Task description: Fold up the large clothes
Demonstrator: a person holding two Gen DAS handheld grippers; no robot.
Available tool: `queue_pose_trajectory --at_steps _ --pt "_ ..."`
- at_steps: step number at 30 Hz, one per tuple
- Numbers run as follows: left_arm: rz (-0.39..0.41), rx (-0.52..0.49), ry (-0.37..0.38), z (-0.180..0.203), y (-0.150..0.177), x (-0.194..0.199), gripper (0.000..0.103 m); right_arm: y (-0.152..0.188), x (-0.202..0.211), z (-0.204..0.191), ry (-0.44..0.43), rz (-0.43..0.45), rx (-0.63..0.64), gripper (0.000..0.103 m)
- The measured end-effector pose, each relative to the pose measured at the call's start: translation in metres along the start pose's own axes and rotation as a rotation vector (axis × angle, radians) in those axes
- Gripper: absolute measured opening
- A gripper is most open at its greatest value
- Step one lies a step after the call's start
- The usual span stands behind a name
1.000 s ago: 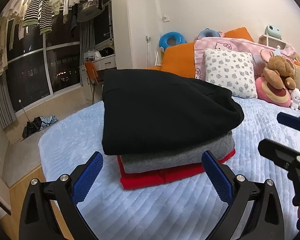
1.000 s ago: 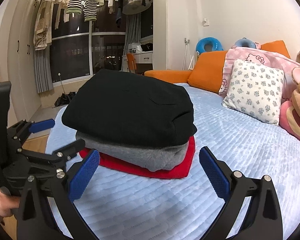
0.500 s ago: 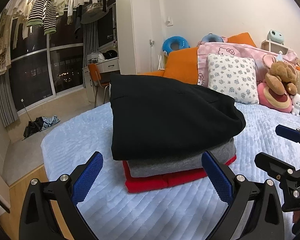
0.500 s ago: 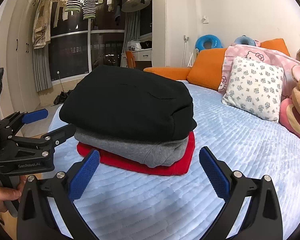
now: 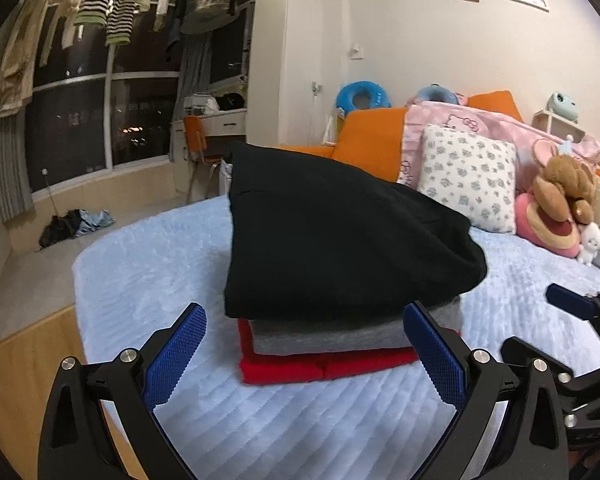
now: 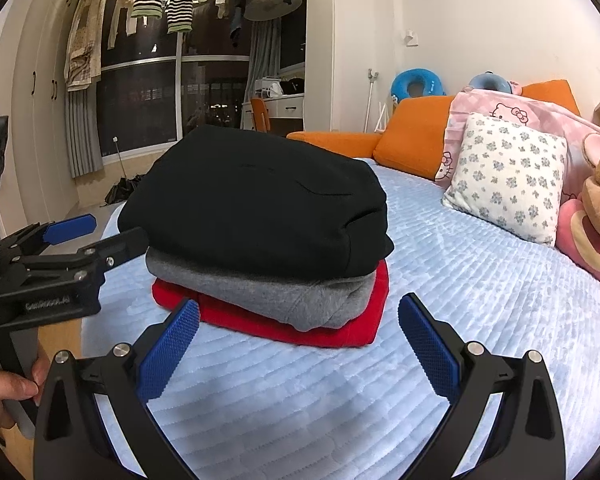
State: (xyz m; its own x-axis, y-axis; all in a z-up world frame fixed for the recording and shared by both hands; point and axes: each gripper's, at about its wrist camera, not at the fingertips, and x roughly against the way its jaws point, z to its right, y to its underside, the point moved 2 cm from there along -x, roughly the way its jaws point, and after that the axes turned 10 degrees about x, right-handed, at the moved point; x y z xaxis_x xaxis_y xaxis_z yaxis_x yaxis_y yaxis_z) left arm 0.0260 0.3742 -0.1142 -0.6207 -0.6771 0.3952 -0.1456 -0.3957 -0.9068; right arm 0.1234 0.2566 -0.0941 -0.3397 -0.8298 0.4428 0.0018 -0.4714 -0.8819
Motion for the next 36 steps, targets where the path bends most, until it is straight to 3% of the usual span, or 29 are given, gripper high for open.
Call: queue_pose_trajectory --at_steps 9,17,20,25,27,36 --pt "0.060 -0.024 0.005 -0.002 -0.003 0.010 0.100 0.005 0.002 0.003 0.002 -0.001 -0.036 0.098" --pt "0.045 0.053 0.004 -0.013 -0.005 0.010 0.100 0.006 0.002 0.000 0.004 -0.005 -0.029 0.098" --pt "0.076 0.032 -0.043 -0.013 -0.001 0.013 0.100 0.006 0.001 0.000 0.006 -0.010 -0.025 0.098" --pt "0.104 0.000 -0.016 -0.003 0.003 0.018 0.100 0.008 -0.002 -0.001 0.003 -0.022 -0.032 0.098" --pt "0.091 -0.004 0.013 -0.001 0.004 0.015 0.100 0.009 -0.003 -0.001 0.001 -0.026 -0.030 0.098" --pt "0.044 -0.030 -0.050 0.000 0.004 0.008 0.100 0.010 -0.002 -0.002 0.001 -0.024 -0.028 0.098"
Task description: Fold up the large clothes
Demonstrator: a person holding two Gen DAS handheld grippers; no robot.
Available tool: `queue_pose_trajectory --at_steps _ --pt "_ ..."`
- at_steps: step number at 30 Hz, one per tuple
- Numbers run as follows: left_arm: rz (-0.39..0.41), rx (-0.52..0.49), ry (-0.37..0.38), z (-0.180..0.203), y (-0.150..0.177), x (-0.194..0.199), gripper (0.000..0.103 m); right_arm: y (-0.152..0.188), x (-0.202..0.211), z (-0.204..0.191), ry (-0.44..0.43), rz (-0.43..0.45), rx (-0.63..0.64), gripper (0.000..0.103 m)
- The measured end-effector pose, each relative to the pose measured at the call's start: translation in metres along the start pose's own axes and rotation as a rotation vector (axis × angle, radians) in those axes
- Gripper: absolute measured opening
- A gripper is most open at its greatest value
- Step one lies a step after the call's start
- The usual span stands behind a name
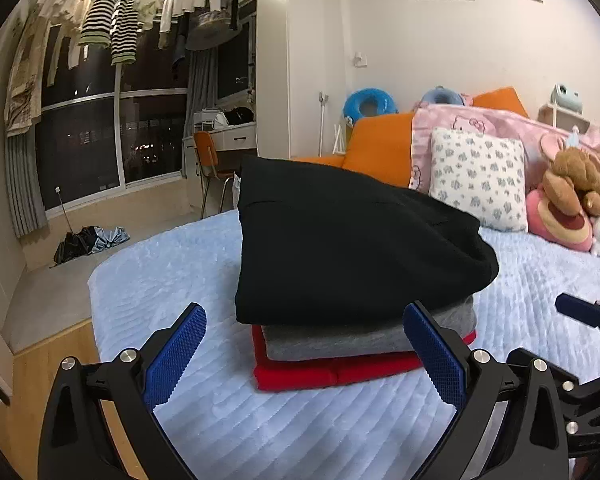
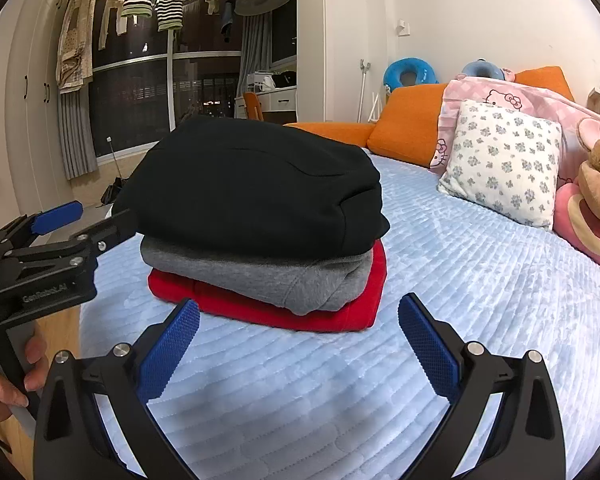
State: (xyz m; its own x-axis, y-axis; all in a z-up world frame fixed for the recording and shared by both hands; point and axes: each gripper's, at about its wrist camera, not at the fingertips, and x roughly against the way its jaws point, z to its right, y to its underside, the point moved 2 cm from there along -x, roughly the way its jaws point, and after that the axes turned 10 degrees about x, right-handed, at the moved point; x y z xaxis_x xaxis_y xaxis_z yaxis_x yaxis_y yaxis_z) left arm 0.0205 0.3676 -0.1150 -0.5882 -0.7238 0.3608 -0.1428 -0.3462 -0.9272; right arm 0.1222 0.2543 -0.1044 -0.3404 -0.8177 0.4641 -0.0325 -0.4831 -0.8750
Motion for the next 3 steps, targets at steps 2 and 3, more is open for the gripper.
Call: queue_pose_trajectory --at_steps 2,3 --pt "0.016 -0.020 -0.018 0.0009 0.0017 0.0026 0.100 0.0003 -0.0001 -0.0008 0.003 0.000 0.004 0.098" --pt "0.015 -0.028 -0.016 0.0024 0.0024 0.0026 0.100 0.0000 0.0000 -0.0006 0.003 0.000 0.003 0.098"
